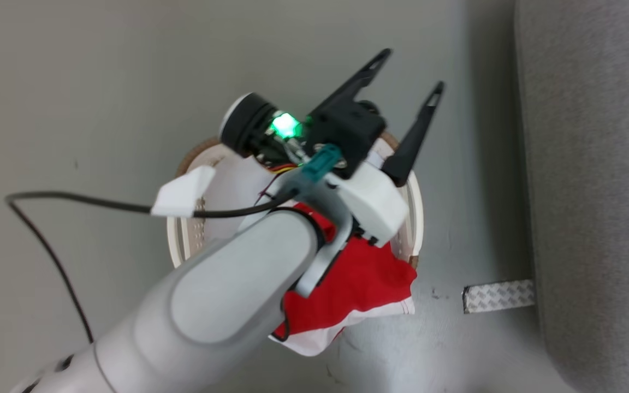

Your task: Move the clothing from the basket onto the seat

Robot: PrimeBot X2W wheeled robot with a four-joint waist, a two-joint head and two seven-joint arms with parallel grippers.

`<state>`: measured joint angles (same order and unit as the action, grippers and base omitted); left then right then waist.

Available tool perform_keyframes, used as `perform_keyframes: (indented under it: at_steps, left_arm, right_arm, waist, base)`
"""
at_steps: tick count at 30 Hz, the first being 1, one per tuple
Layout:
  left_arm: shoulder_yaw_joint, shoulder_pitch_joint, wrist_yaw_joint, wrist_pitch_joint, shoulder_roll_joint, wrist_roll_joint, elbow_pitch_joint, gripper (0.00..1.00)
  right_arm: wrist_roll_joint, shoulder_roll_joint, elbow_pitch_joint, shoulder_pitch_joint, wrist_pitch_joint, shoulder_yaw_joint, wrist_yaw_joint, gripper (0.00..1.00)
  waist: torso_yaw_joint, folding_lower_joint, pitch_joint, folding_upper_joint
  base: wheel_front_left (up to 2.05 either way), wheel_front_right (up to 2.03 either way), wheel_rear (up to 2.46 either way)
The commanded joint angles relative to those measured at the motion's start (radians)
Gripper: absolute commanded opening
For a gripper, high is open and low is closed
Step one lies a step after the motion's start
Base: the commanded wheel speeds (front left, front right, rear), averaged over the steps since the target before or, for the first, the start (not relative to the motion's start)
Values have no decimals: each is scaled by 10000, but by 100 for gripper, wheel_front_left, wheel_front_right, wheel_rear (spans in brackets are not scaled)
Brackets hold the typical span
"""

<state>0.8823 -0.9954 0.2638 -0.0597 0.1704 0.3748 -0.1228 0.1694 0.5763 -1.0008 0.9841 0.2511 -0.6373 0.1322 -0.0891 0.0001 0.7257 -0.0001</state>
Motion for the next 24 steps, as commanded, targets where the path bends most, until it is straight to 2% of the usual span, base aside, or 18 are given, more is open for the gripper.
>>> perform_keyframes:
  at_steps: [1,4,15,19,24]
  left_arm:
    - [-89,231,80,115,142,65,-28,100]
    - [-333,641,287,358,405,230,-58,100]
    - [-1410,3190,1177,1465,1399,1253,87,100]
    - [-1731,3991,1344,1886,1766,1514,49,100]
    - [-2038,5154,1546,2458,2227,1812,-196,100]
  right_arm:
    - [182,-245,113,-219,75,2,-29,100]
    - [316,-725,701,-678,134,181,-29,100]
    - [-587,-2874,5548,-4017,126,1912,-29,100]
    - [-755,-3441,6397,-5018,129,2767,-29,100]
    - [-799,-4168,6853,-5992,128,3753,-29,100]
  waist:
    - [-121,-1,-402,1]
    - [-213,-1,-1021,1]
    - [73,-1,-3650,1]
    - [330,-1,-4457,1]
    - [606,-1,-5422,1]
  base:
    - [0,0,0]
    - [0,0,0]
    - [0,0,0]
    - [0,0,0]
    - [0,0,0]
